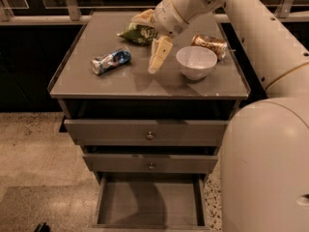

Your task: Place redbull can into bottom drawer

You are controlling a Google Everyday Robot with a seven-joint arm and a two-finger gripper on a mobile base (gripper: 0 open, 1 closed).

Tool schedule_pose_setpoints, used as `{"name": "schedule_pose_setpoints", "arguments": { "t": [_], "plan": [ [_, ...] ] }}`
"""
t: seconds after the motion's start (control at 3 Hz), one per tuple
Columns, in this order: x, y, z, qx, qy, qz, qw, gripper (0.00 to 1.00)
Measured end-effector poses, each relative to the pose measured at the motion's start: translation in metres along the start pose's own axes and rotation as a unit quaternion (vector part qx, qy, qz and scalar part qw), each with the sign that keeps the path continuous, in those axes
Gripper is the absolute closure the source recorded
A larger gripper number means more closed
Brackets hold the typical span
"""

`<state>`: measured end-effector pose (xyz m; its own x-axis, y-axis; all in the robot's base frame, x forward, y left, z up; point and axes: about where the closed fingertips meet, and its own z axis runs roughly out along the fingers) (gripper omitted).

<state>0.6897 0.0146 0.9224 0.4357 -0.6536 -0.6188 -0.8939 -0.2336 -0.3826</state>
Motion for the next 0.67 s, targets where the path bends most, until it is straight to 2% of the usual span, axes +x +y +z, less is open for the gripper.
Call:
{"name": "schedule_pose_setpoints", "arguments": {
  "t": [0.33, 0.67],
  "plan": [
    [0.003, 0.005, -0.003, 0.012, -0.006, 0.011, 0.9999, 0.0],
    [0.007, -0.002, 0.011, 0.012, -0.025, 0.005, 0.9996, 0.0]
  ]
}}
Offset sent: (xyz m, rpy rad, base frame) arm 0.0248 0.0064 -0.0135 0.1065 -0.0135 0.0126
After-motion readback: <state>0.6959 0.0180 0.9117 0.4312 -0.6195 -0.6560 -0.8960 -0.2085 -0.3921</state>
